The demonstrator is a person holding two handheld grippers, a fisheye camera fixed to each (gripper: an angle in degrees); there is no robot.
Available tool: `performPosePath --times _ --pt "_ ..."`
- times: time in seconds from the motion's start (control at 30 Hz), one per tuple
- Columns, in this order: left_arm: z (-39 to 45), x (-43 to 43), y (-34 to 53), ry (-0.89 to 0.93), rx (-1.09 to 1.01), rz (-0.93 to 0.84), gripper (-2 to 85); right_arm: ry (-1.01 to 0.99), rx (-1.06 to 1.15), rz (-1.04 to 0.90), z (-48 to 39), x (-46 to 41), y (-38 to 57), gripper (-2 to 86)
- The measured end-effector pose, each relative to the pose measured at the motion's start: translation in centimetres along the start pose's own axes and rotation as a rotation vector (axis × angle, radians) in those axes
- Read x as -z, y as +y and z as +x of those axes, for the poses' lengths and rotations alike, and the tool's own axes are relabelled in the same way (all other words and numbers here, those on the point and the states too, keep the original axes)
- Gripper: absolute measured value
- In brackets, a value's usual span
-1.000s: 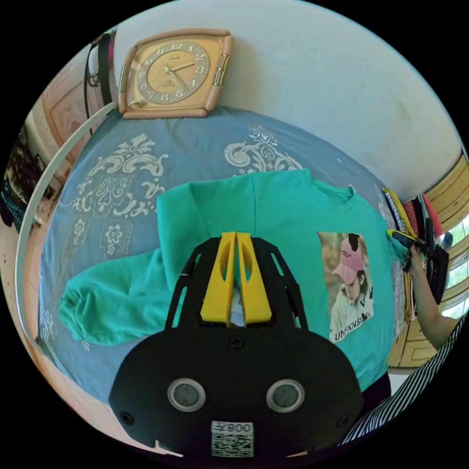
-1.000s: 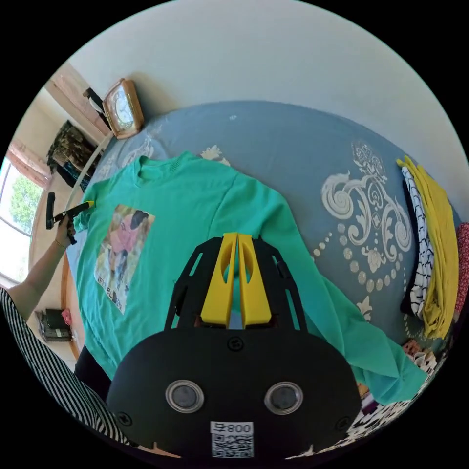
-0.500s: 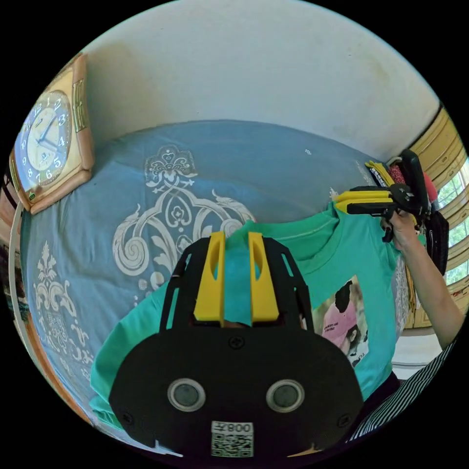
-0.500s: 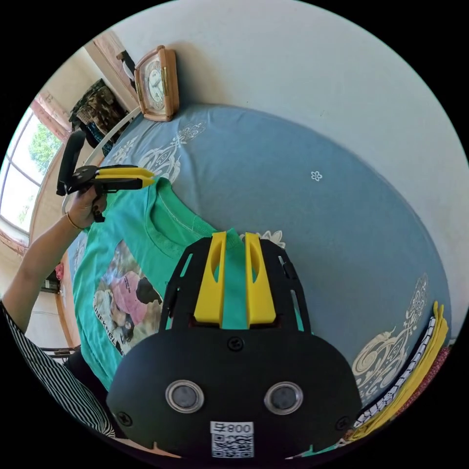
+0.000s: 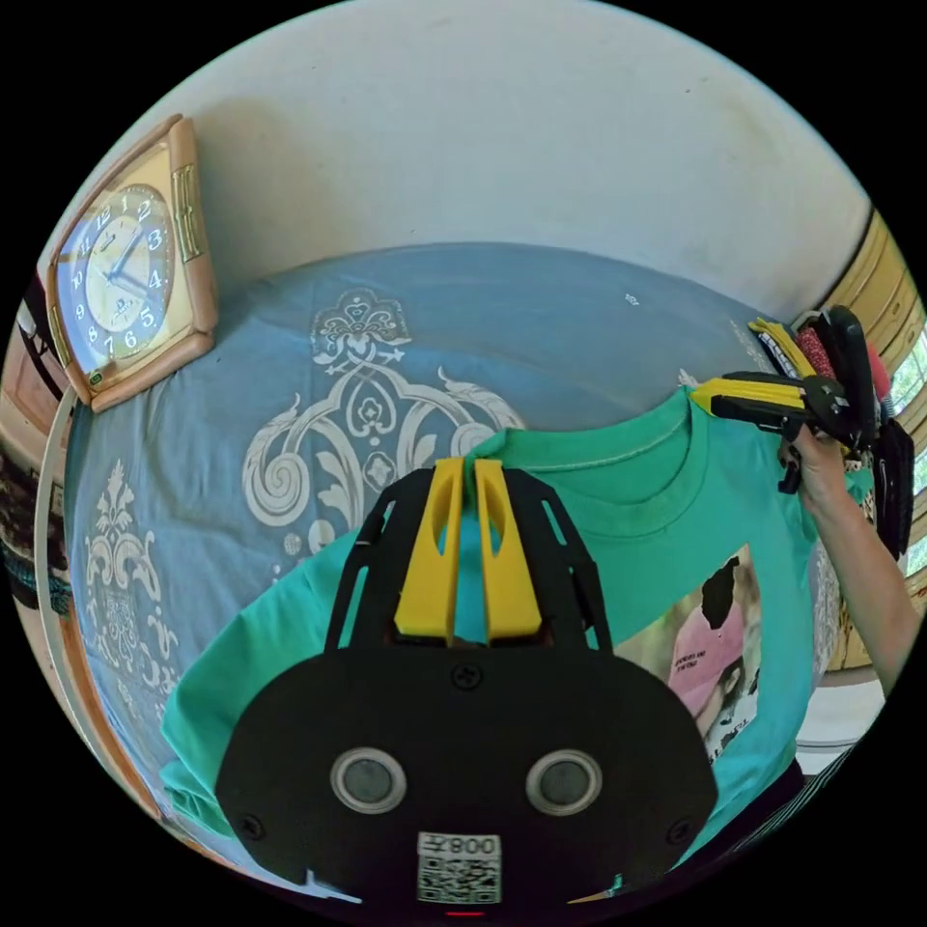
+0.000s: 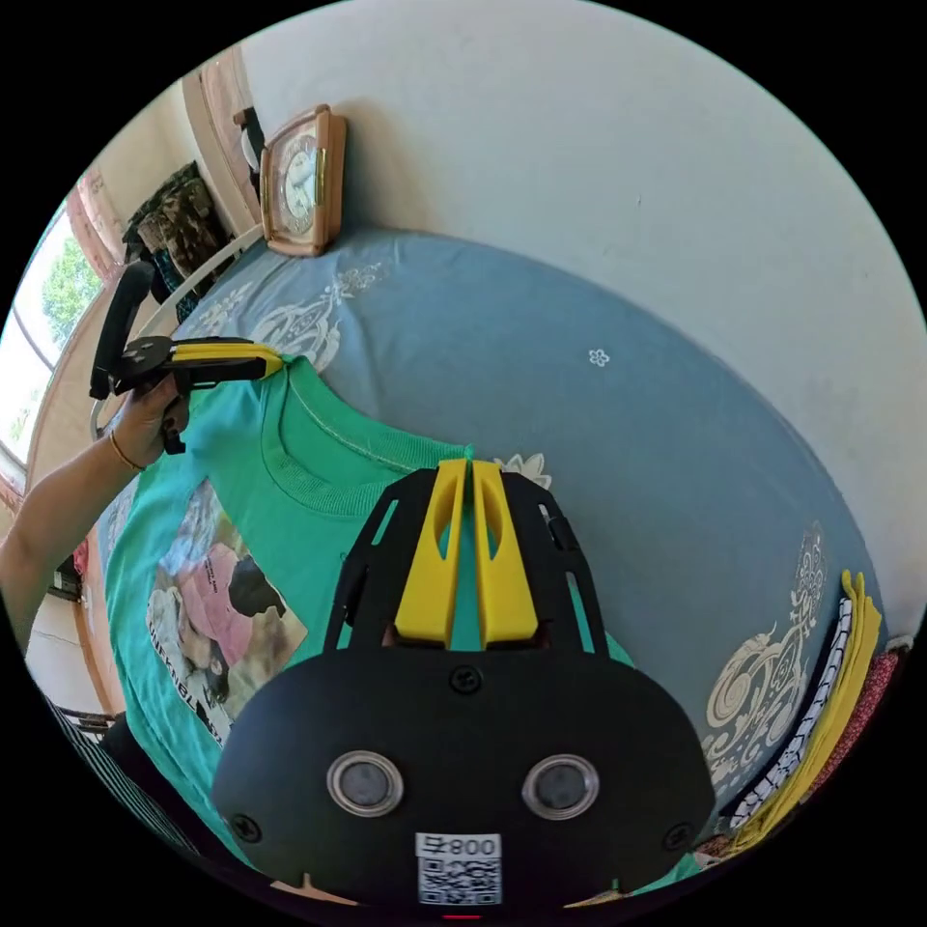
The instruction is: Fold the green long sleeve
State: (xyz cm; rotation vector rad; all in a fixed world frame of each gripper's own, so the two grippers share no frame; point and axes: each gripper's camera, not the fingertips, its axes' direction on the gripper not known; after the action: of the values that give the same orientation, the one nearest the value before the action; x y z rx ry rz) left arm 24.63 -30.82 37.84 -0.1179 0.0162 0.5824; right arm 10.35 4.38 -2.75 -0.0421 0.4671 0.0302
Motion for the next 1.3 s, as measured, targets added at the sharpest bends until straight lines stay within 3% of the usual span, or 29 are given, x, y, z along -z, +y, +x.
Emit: performPosePath --times 0.3,0.47,0.57,0.8,0.87,0.93,1.0,1.17,1.3 --pt "2.2 1.7 7.8 0.217 0.023 0.19 5.9 -0.129 -0.097 0.188 1.0 5.7 7.2 5.5" --pt "5.4 -2.9 11.5 0.141 0.001 0.022 3.6 -0.105 -0.065 0.152 -1.7 6.3 14.3 2.0" --pt "6.3 -4.2 12.0 0.149 0.02 0.015 2.0 -0.064 -0.072 -0.045 -2.3 3.1 15.9 0.8" --pt "10.5 -5.0 14.0 0.199 -0.024 0.027 0.5 -0.101 -0.12 0.064 -3.5 6.4 20.4 0.2" --pt "12.1 -7.4 14.9 0.163 -0.051 -0.087 0.5 -0.106 -0.133 0.027 -4.3 5.9 22.4 0.1" --pt "12.7 -7.5 15.7 0.156 -0.022 -0.032 0.5 -0.154 -0.194 0.016 -4.7 5.9 25.5 0.1" --pt "13.6 -7.7 15.9 0.252 -0.003 -0.029 0.5 -0.164 -0.28 0.093 -4.5 7.4 28.6 0.2" --pt "19.0 -7.7 15.8 0.395 -0.123 0.006 0.3 -0.023 -0.533 0.26 -1.6 12.8 38.8 0.8" --pt "26.6 -9.6 14.9 0.529 -0.301 -0.013 0.3 0.238 -0.709 0.327 3.2 18.9 47.6 3.4"
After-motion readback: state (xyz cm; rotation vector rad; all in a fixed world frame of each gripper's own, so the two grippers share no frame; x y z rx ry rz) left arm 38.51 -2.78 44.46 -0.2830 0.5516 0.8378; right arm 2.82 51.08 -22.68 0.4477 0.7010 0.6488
